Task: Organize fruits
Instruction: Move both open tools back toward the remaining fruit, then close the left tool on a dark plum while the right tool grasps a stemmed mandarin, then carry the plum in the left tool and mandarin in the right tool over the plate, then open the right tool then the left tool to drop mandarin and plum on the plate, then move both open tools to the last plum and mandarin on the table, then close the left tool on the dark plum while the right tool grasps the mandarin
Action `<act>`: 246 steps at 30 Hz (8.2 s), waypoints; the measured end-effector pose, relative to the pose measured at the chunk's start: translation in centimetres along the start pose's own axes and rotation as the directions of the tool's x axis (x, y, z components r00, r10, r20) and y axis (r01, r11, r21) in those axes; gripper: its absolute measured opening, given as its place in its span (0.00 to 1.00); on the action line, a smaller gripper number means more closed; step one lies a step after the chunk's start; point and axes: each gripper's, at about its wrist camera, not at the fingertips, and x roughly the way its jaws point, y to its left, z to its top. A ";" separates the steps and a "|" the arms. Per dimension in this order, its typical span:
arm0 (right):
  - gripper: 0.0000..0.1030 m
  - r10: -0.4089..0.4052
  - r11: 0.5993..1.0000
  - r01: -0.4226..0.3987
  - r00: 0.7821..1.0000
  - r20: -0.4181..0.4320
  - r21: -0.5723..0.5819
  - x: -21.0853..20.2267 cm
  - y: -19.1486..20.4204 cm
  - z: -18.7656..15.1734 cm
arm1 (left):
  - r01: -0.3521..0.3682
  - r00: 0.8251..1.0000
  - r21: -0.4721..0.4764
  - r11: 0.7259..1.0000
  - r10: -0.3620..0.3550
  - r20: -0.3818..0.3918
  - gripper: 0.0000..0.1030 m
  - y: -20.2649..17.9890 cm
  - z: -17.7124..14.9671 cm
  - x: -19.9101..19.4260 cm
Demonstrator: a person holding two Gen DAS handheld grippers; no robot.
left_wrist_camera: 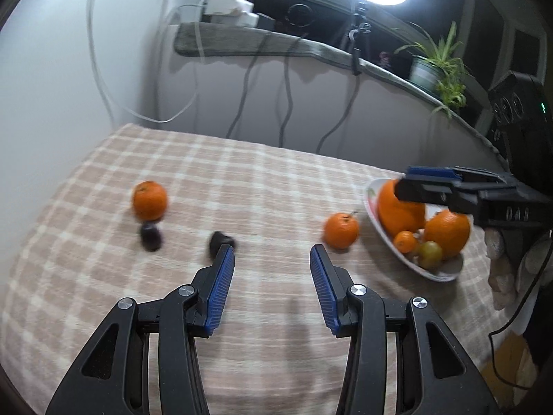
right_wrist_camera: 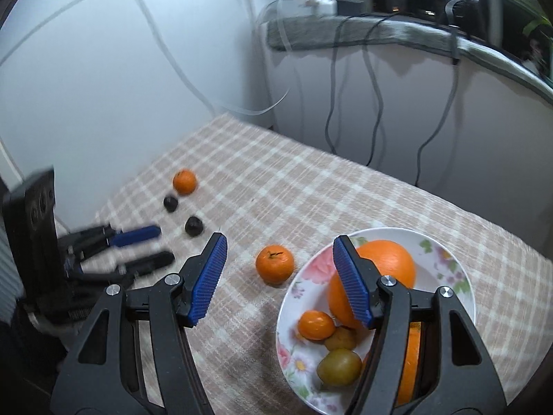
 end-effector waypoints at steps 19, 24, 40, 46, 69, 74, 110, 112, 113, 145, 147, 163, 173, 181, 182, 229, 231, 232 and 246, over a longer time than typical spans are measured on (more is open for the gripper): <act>0.47 -0.057 0.943 -0.043 0.956 -0.288 -0.329 6.8 3.0 1.3 | -0.042 0.997 0.015 0.999 0.043 -0.063 0.37 2.4 0.7 3.2; 0.47 -0.074 0.931 -0.054 0.941 -0.331 -0.361 8.0 3.2 1.3 | -0.035 0.997 0.013 0.999 0.036 -0.075 0.35 2.6 0.8 3.7; 0.38 -0.090 0.927 -0.056 0.927 -0.365 -0.371 9.1 3.1 0.7 | -0.050 0.987 0.015 0.999 0.052 -0.152 0.23 3.0 0.8 5.8; 0.38 -0.079 0.934 -0.053 0.934 -0.347 -0.354 8.6 2.9 0.8 | -0.060 0.989 0.032 0.998 0.063 -0.137 0.21 2.6 0.8 5.6; 0.37 -0.062 0.982 0.034 0.987 -0.147 -0.185 0.3 -1.8 1.9 | 0.106 0.994 0.049 0.993 -0.104 -0.031 0.21 -2.5 3.3 2.6; 0.37 -0.085 0.989 0.071 0.990 -0.111 -0.129 -1.9 -4.3 1.4 | 0.151 0.988 0.065 0.986 -0.150 -0.022 0.21 -4.4 4.0 3.1; 0.37 -0.113 0.987 0.126 0.985 -0.132 0.100 -3.0 -13.9 -4.1 | 0.301 0.954 0.241 0.923 -0.289 -0.085 0.21 -16.8 6.0 8.2; 0.37 -0.104 0.987 0.119 0.986 -0.130 0.110 -2.9 -14.1 -4.3 | 0.302 0.953 0.239 0.923 -0.288 -0.093 0.21 -17.0 6.1 8.6; 0.37 -0.100 0.987 0.115 0.986 -0.130 0.113 -2.9 -14.2 -4.4 | 0.303 0.953 0.241 0.922 -0.288 -0.097 0.21 -17.1 6.1 8.7; 0.57 -0.091 0.985 0.108 0.988 -0.121 0.137 -2.7 -14.7 -4.6 | 0.294 0.956 0.265 0.919 -0.275 -0.106 0.32 -17.6 6.1 9.4; 0.57 -0.097 0.983 0.113 0.988 -0.117 0.141 -2.9 -14.8 -4.6 | 0.288 0.957 0.266 0.920 -0.271 -0.099 0.32 -17.5 6.0 9.2; 0.57 -0.138 0.982 0.149 0.985 -0.101 0.116 -4.0 -13.4 -4.4 | 0.267 0.963 0.269 0.925 -0.263 -0.053 0.32 -16.5 6.0 7.1; 0.57 -0.147 0.984 0.151 0.988 -0.054 0.093 -4.7 -11.0 -2.7 | 0.225 0.973 0.243 0.943 -0.230 -0.011 0.32 -13.8 5.7 5.3; 0.57 -0.107 0.992 0.108 0.994 -0.023 0.062 -4.0 -7.8 -0.9 | 0.158 0.986 0.198 0.967 -0.164 0.016 0.32 -10.0 5.0 3.8; 0.57 -0.099 0.993 0.100 0.995 -0.020 0.056 -3.8 -7.3 -0.7 | 0.147 0.988 0.192 0.970 -0.153 0.018 0.32 -9.5 4.9 3.6; 0.57 0.323 0.946 -0.302 0.914 -0.246 0.120 17.8 8.4 9.9 | -0.121 0.990 -0.109 0.987 0.112 -0.083 0.32 9.2 0.9 4.2; 0.57 0.329 0.944 -0.307 0.909 -0.257 0.123 18.4 8.6 9.9 | -0.114 0.991 -0.114 0.987 0.105 -0.086 0.32 9.3 0.9 4.2; 0.57 0.331 0.943 -0.308 0.907 -0.261 0.126 18.7 8.7 9.9 | -0.112 0.991 -0.116 0.987 0.102 -0.088 0.32 9.4 0.9 4.2; 0.43 0.381 0.923 -0.346 0.877 -0.292 0.167 21.6 9.3 9.2 | -0.104 0.990 -0.121 0.987 0.091 -0.107 0.23 9.9 1.1 5.0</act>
